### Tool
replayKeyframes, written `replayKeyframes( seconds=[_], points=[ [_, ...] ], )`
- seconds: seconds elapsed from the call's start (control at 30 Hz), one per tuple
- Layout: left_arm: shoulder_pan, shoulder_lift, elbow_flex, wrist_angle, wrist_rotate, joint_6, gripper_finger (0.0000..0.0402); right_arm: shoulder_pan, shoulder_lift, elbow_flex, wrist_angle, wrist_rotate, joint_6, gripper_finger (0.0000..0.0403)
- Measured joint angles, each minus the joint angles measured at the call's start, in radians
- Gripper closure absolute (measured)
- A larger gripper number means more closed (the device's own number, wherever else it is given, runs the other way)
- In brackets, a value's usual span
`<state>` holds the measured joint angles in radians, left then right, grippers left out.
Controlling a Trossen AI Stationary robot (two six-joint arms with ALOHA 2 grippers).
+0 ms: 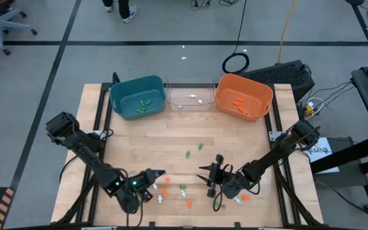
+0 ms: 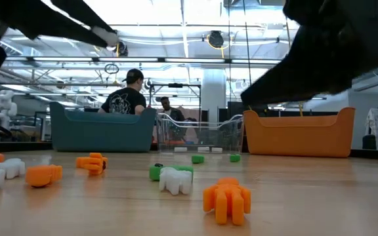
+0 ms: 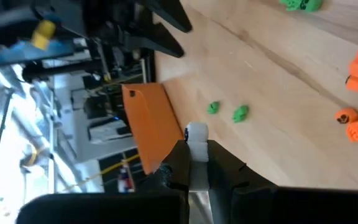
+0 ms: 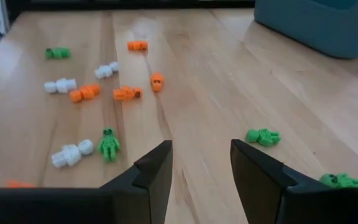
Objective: Sort Halloween decoration
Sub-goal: Put the white skeleton toy into the transparent bin
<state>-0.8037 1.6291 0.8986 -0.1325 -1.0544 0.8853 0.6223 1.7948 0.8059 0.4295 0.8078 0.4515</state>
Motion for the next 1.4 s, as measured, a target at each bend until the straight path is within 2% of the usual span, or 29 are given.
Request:
replayKeyframes(
  seconds=[0.3,0.87,1.13,1.4],
  points=[
    [-0.024,-0.001,0.0,0.054,-0.009,0.068,0.038,-0.025,0.048,0.0,0.152,-0.031,-0.08,0.0257],
    [-0.021,-0.001,0.0,0.075,0.006,0.058,0.038,-0.026,0.048,0.0,0.156,-0.053,-0.09,0.0257],
    [-0.001,-0.001,0.0,0.074,0.008,-0.002,0.038,-0.026,0.048,0.0,0.156,-0.051,-0.09,0.0257],
    [0.054,-0.001,0.0,0.072,0.037,-0.262,0.038,-0.035,0.048,0.0,0.165,-0.05,-0.101,0.0257]
  ],
)
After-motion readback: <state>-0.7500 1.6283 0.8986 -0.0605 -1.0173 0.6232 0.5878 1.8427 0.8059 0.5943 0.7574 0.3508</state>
